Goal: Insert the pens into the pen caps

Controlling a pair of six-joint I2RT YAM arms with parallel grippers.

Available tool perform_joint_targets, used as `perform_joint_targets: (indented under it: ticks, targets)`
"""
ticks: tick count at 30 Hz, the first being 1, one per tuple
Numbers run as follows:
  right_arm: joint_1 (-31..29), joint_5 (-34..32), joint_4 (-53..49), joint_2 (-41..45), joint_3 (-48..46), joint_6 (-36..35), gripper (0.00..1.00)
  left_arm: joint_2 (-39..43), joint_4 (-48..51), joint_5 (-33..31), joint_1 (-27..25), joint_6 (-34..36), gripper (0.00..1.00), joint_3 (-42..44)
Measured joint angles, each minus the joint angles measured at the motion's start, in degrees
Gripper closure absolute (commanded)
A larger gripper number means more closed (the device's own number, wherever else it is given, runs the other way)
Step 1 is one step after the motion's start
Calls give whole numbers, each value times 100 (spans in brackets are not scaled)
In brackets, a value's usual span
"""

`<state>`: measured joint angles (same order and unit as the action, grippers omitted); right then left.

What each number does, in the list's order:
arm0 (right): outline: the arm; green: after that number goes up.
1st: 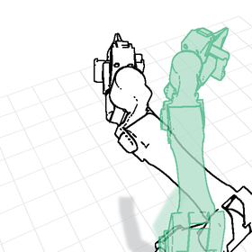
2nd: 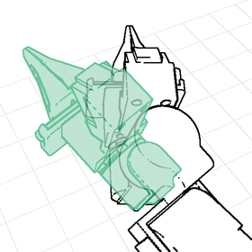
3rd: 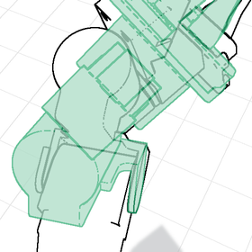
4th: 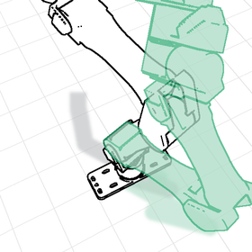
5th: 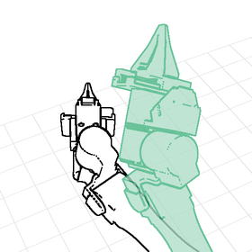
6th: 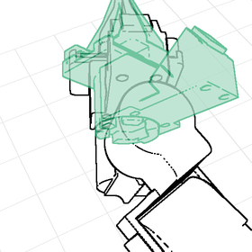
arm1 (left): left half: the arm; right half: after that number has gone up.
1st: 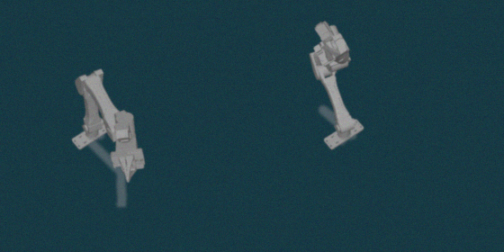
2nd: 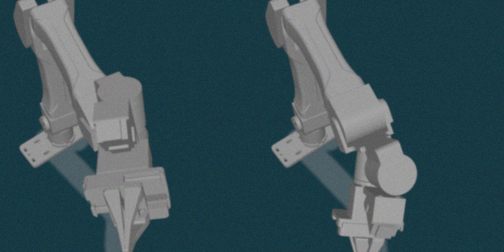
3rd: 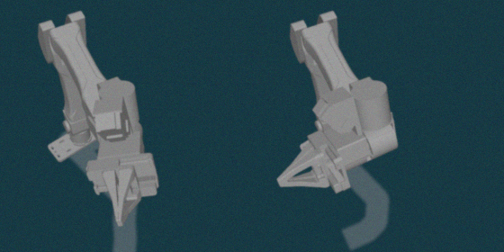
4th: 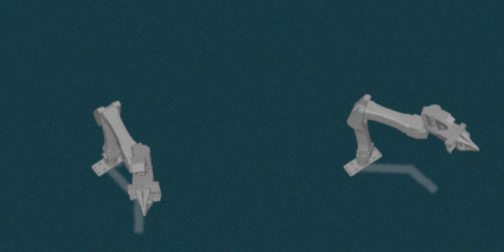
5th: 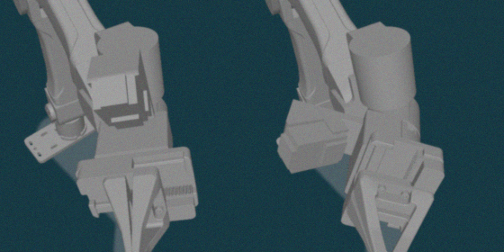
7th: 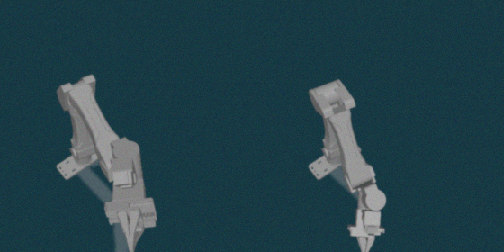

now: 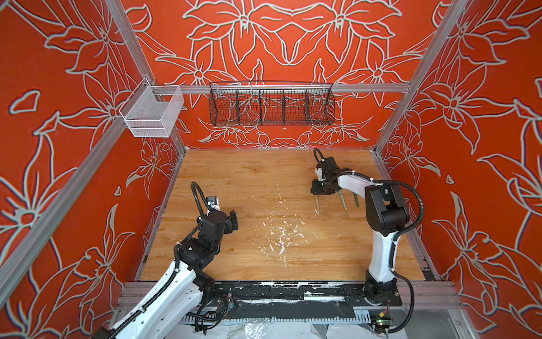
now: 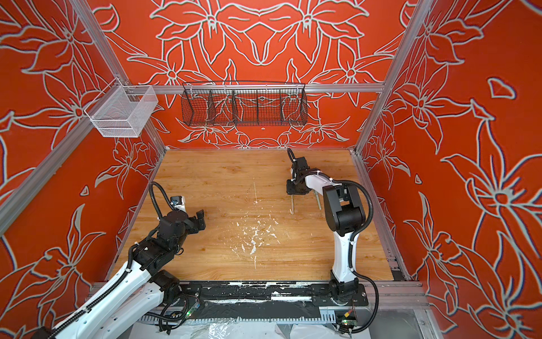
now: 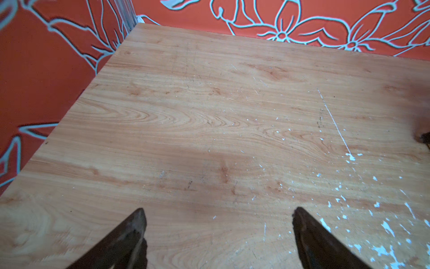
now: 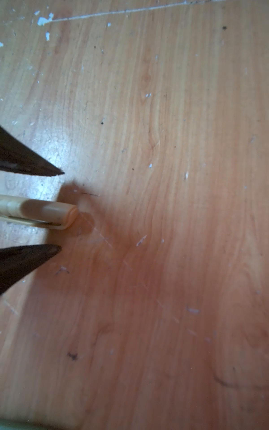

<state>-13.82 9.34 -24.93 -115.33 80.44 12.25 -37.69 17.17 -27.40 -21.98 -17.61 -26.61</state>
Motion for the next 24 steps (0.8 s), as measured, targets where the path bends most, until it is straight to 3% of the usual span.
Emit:
perform_joint_targets:
  ticks: [3,7,13,19,24]
  targets:
    - [2,-155,4,557,-291,-17,47,-195,-367,-149,291,179,3,87]
    - [55,-544,199,1768,-960,-46,46,-614,-1189,-153,1056,409,3,448]
    - [376,-1655,1058,3703,-2922,-173,45,-1458,-2188,179,1963,466,3,789]
    - [654,-2677,2190,5073,-5086,-216,45,-2280,-3104,1025,2124,756,3,798]
    - [750,-2986,3705,5477,-6389,-468,44,-2841,-4216,1668,2124,1261,3,907]
